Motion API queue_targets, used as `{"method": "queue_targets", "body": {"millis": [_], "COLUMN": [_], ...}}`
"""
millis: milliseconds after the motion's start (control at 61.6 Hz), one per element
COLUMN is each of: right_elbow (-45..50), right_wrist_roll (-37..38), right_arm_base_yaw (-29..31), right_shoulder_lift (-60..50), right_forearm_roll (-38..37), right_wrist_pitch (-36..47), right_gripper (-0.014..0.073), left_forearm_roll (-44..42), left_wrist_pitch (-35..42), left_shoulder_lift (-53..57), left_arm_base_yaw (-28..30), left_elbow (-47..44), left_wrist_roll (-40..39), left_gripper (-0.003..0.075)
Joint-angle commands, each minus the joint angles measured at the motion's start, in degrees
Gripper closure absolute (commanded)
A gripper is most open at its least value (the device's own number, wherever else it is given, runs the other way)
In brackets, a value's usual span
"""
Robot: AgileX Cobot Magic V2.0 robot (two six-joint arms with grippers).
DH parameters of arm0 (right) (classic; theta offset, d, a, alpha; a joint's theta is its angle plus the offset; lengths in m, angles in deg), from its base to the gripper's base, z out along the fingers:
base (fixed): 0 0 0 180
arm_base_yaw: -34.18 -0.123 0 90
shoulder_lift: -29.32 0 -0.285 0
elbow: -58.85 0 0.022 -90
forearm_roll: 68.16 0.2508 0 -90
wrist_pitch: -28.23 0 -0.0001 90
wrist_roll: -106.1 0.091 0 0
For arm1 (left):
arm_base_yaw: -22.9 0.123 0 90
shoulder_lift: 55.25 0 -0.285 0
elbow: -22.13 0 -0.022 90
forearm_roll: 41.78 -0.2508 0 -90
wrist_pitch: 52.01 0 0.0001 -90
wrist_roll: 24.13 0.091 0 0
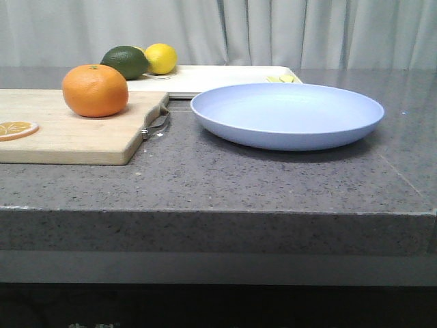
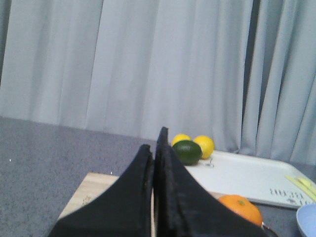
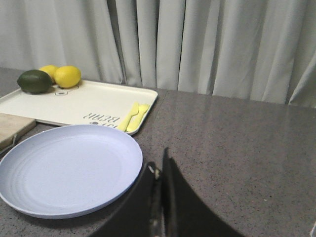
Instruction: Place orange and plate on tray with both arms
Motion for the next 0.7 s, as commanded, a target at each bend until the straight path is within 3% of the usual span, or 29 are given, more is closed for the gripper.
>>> {"method": "queue_targets", "body": {"millis": [0,162,373,471,552,617,682], "right_elbow": [-5.14,-7.33,-7.33,-7.33,-7.33,-7.33,-7.33], "right_wrist_roll": [-0.33,-0.27,-0.27,-0.27,-0.27,-0.27,-0.27], "right_arm_base_yaw": [0.29,0.29,0.29,0.29,0.29,0.29,0.29], "right_shoulder_lift": [6.93,13.16,13.63,13.63,13.63,13.63,13.63], "right_forearm_roll": [-0.03,0.73,0.73,0.73,0.73,0.73,0.73], "right_wrist_pitch": [2.74,3.26,3.52,3.66,3.66,3.66,3.66], "right_gripper": [0.0704,0.0704,0.0671,0.0554,0.0388,0.0264,0.0146], "left_forearm_roll": [-0.22,-0.22,-0.22,-0.22,-0.22,-0.22,-0.22], "left_wrist_pitch": [0.24,-0.45,0.08,0.08,0.08,0.08,0.08], "left_shoulder_lift": [-7.14,-16.98,-21.14,-21.14,-21.04,-21.04,-21.04], "left_arm_base_yaw": [-0.03,-0.03,-0.03,-0.03,-0.03,-0.03,-0.03], "left_elbow": [5.30,9.46,10.27,10.27,10.27,10.27,10.27], "left_wrist_roll": [-0.22,-0.22,-0.22,-0.22,-0.22,-0.22,-0.22], "left_gripper": [0.0738,0.0738,0.0738,0.0733,0.0676,0.0570,0.0394]}}
